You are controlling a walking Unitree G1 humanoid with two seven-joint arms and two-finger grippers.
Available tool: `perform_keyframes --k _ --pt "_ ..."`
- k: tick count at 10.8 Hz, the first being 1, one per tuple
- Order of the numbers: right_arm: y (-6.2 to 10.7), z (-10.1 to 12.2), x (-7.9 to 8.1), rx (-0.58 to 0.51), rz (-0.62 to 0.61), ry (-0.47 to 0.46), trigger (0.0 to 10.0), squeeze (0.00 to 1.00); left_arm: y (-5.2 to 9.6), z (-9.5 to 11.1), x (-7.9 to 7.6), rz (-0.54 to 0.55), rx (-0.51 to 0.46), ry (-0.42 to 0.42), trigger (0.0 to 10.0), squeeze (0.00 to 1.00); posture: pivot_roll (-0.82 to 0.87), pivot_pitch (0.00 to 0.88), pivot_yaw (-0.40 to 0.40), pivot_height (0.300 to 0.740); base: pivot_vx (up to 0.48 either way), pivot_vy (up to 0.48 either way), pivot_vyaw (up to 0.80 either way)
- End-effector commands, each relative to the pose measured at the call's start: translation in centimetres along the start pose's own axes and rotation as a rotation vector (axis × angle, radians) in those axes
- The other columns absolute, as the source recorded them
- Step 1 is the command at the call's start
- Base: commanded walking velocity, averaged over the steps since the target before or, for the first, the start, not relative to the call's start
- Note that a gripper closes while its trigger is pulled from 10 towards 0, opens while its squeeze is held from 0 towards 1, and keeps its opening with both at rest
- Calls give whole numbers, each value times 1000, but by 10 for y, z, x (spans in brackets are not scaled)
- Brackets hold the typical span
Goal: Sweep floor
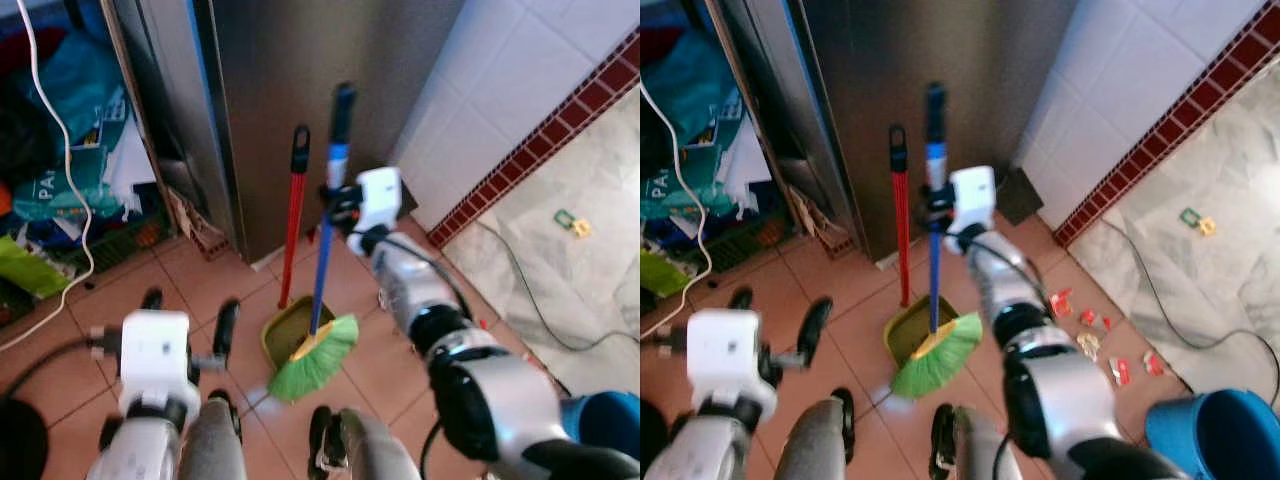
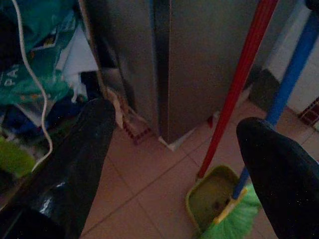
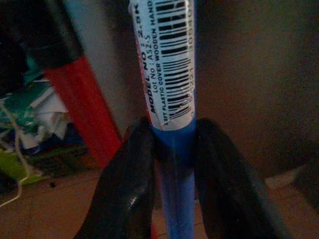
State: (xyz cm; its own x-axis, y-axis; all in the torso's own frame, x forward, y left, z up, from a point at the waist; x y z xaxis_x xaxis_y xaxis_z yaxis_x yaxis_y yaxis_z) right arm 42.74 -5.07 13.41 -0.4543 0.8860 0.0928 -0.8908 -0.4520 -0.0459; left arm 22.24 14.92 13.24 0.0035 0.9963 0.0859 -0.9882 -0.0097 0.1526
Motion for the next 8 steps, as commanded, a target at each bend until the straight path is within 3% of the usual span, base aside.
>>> perform_keyframes --k 1,3,6,8 --pt "9 7 -20 -45 -48 -11 0 0 -6 -3 0 -15 5 -1 10000 0 251 161 -136 740 0 0 0" --pt "23 13 -46 -78 -95 12 0 0 -23 1 -4 -49 -27 -5 10000 0 209 106 -115 740 0 0 0" --pt "46 33 -57 -154 -50 92 0 0 -51 -1 -9 -70 -31 -56 10000 0 167 29 -69 740 0 0 0" --pt "59 47 -64 -209 -122 115 0 0 -61 1 -11 -99 -55 -57 10000 0 139 0 -52 740 0 0 0"
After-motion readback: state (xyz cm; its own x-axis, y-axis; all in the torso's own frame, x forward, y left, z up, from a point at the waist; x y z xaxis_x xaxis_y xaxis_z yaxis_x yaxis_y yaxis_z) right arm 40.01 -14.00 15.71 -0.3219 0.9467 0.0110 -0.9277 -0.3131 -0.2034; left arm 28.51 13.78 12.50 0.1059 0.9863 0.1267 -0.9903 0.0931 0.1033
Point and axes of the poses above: a point about 5 cm out from each wrist's last joint towards the gripper, its own y axis pointing back from the gripper into the wrist, its own z axis along the axis of the wrist's last joint, x = y × z, the point moved 6 cm from there along -y, pointing out of the wrist towards the gripper, and after that the axes turned 1 degree about y, right-handed, at the moved point
